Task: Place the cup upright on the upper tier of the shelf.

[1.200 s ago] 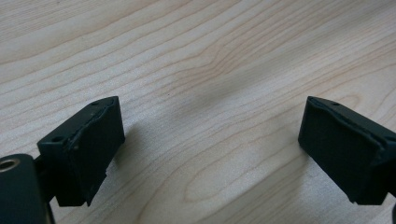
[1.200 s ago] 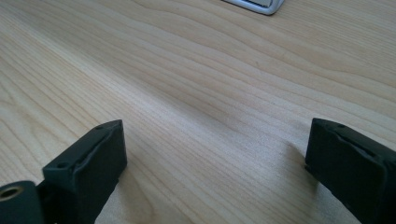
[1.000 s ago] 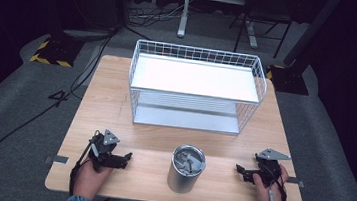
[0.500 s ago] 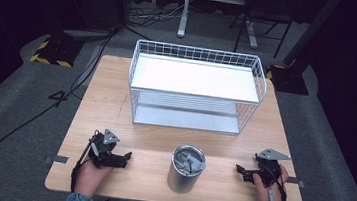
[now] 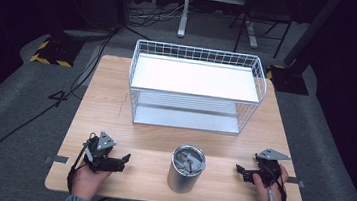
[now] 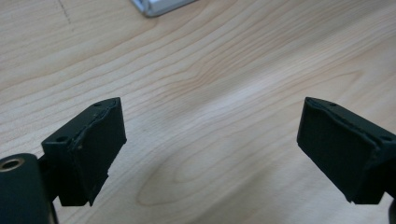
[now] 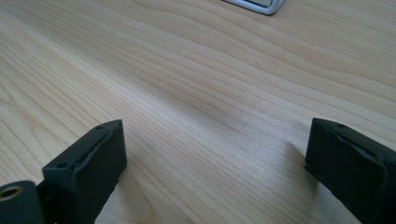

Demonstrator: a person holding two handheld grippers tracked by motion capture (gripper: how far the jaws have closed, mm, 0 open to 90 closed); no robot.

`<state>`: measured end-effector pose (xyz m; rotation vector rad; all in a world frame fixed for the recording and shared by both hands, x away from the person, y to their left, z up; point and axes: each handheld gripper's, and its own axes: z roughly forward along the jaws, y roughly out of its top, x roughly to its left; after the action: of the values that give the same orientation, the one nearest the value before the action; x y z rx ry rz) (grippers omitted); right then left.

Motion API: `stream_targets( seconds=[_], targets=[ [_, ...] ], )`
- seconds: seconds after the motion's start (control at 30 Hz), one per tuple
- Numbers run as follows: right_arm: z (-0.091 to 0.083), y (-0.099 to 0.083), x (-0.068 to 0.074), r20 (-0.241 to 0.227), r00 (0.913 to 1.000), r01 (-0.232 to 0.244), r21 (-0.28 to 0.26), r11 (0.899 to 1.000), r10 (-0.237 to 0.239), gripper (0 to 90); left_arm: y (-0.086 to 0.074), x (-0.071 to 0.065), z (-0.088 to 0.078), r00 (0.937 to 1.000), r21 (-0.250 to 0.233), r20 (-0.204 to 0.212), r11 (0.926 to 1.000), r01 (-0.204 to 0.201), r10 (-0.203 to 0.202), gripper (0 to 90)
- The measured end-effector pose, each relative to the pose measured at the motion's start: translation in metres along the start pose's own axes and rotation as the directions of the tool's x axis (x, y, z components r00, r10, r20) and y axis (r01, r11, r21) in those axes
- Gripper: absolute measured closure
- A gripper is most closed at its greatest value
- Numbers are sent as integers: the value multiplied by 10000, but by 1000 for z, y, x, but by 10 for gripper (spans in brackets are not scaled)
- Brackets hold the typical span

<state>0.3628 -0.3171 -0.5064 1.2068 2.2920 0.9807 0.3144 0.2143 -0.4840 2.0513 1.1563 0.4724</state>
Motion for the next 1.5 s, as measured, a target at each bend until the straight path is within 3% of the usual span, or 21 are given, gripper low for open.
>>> stream_targets(
  seconds=[0.13, 0.37, 0.47, 0.63, 0.7, 0.73, 0.77, 1.1, 1.23, 1.3, 1.33, 1.37, 1.5],
  targets=[
    [0, 0, 0, 1, 10000, 3, -1, 10000, -3, 57, 2, -9, -16, 9994, -443, 328, 9990, -56, 71, 93],
    [0, 0, 0, 1, 10000, -3, -1, 10000, 3, 57, 2, -20, -34, 9964, -1341, 824, 9909, -74, 186, 103],
    [0, 0, 0, 2, 10000, -1, -2, 10000, 1, 57, 4, -26, -41, 9937, -1840, 1049, 9827, -204, 402, 103],
    [0, 0, 0, 0, 10000, 2, -2, 10000, -2, 57, 8, -33, -43, 9852, -2229, 1590, 9745, -265, 632, 99],
    [0, 0, 0, 15, 10000, 0, -3, 10000, 0, 57, 10, -38, -41, 9795, -2367, 1870, 9711, -287, 746, 97],
    [0, 0, 0, 0, 10000, 4, -5, 10000, -4, 57, 13, -43, -39, 9729, -2450, 2132, 9688, -360, 900, 95],
    [0, 0, 0, 0, 10000, 4, -5, 10000, -4, 57, 13, -43, -39, 9729, -2450, 2132, 9688, -360, 900, 94],
    [0, 0, 0, 3, 10000, 0, -1, 10000, 0, 57, 25, -68, -22, 9395, -2625, 3028, 9616, -797, 1605, 78],
    [0, 0, 0, 4, 10000, 0, 1, 10000, 0, 57, 29, -76, -15, 9278, -2632, 3200, 9588, -1073, 1917, 74],
    [0, 0, 0, -1, 10000, 0, 0, 10000, 0, 57, 31, -79, -12, 9206, -2693, 3346, 9566, -1113, 2013, 70],
    [0, 0, 0, 2, 10000, -4, 0, 10000, 4, 57, 33, -81, -10, 9125, -2776, 3511, 9541, -1125, 2098, 62],
    [0, 0, 0, 2, 10000, -4, 0, 10000, 4, 57, 33, -81, -10, 9125, -2776, 3511, 9541, -1125, 2098, 57],
    [0, 0, 0, 4, 10000, -1, 1, 10000, 1, 57, 35, -88, -4, 8961, -2824, 3793, 9511, -1250, 2304, 44]
  ],
)
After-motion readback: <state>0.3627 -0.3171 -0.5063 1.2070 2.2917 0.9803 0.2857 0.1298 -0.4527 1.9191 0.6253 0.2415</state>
